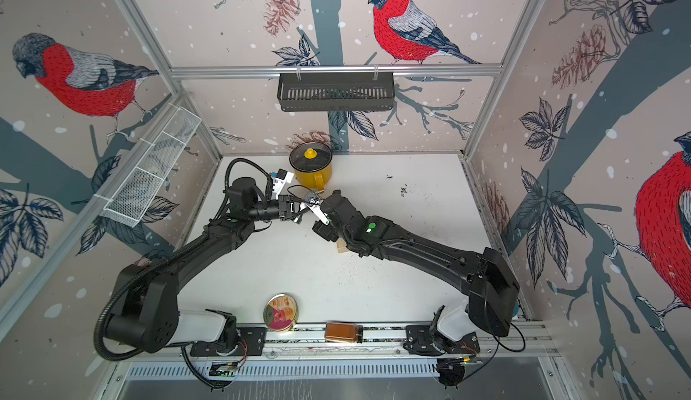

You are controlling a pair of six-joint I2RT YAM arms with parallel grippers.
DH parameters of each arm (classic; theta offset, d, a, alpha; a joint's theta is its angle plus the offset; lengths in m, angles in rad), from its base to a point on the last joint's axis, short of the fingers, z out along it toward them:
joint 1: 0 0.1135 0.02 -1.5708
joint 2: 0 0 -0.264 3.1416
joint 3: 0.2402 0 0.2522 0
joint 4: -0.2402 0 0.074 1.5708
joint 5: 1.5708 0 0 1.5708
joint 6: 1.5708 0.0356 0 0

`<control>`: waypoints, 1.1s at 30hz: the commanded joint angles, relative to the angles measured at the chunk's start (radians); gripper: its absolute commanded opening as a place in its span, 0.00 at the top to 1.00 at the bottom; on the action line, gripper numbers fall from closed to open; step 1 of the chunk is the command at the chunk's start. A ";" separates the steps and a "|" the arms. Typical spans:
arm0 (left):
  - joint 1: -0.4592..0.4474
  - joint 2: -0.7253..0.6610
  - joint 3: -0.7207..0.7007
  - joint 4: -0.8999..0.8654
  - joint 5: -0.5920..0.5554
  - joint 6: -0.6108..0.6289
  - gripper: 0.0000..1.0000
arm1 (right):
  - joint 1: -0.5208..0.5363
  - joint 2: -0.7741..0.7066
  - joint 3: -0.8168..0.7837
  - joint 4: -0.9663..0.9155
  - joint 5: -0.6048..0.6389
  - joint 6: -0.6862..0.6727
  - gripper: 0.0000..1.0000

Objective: Use a claw hammer to pull out a nail
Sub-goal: Pick up the hammer at the center of the board.

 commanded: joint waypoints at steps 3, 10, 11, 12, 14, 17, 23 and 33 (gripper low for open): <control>0.018 0.002 -0.001 0.168 0.042 -0.052 1.00 | 0.001 -0.023 -0.011 0.012 0.018 0.031 0.18; 0.040 0.008 -0.012 0.209 0.029 -0.089 1.00 | -0.001 -0.086 -0.045 0.019 0.024 0.059 0.15; 0.044 0.009 -0.015 0.216 0.024 -0.097 1.00 | -0.001 -0.102 -0.054 0.028 0.031 0.069 0.13; 0.045 0.010 -0.016 0.221 0.020 -0.104 1.00 | -0.002 -0.114 -0.061 0.036 0.038 0.075 0.11; 0.048 0.011 -0.022 0.234 0.007 -0.120 1.00 | -0.005 -0.139 -0.074 0.049 0.047 0.090 0.10; 0.050 0.017 -0.036 0.288 -0.014 -0.173 1.00 | -0.018 -0.173 -0.096 0.080 0.057 0.133 0.07; 0.049 0.037 -0.053 0.442 -0.069 -0.302 1.00 | -0.068 -0.225 -0.132 0.151 0.058 0.281 0.00; 0.051 0.121 -0.095 0.772 -0.203 -0.568 1.00 | -0.233 -0.337 -0.221 0.260 -0.120 0.598 0.00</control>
